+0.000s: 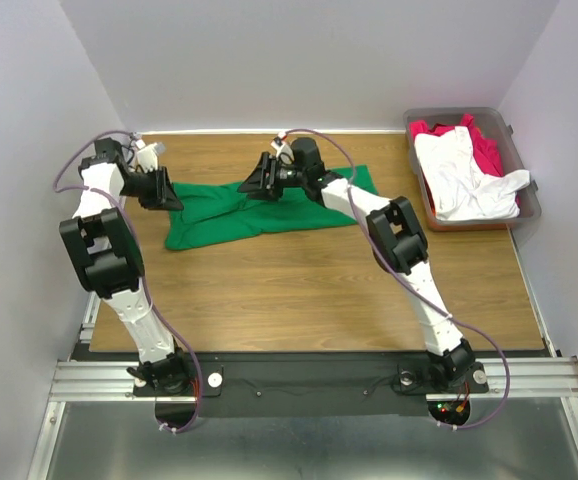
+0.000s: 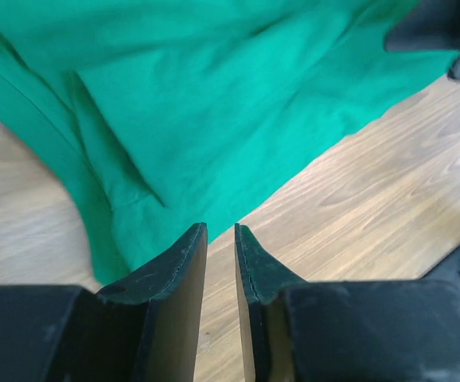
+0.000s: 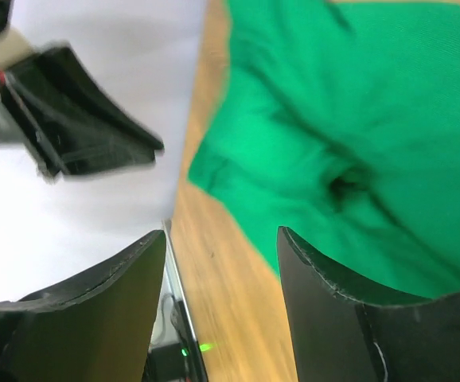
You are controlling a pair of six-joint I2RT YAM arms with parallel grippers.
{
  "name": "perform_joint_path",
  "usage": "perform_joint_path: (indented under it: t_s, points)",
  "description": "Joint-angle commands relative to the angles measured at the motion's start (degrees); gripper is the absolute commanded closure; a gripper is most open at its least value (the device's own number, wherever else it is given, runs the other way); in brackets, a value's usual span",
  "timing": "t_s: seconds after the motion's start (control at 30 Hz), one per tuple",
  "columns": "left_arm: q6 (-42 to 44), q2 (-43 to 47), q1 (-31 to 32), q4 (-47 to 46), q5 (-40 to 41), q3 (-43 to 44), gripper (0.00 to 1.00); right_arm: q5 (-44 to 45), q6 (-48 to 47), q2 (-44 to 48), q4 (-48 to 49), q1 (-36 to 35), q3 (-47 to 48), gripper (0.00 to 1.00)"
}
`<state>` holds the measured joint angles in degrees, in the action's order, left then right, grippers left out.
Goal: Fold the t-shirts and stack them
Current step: Fold the tshirt
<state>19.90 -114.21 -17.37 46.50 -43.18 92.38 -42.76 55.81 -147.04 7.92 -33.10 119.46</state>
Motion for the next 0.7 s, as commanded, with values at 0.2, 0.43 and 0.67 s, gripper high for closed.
perform_joint_path:
  t_s: [0.2,0.43,0.67]
  points:
    - [-3.5,6.3,3.7,-7.2,0.1,0.4,0.68,-3.3,-25.2,12.4,-15.0,8.4,-4.8,0.50]
    - [-8.8,0.2,8.7,-14.9,5.0,-0.8,0.74,1.4,-35.9,13.6,-26.4,18.2,-10.1,0.59]
    - [-11.2,-5.1,9.8,-16.3,11.7,-1.2,0.77,9.4,-43.9,12.8,-29.7,21.4,-16.3,0.65]
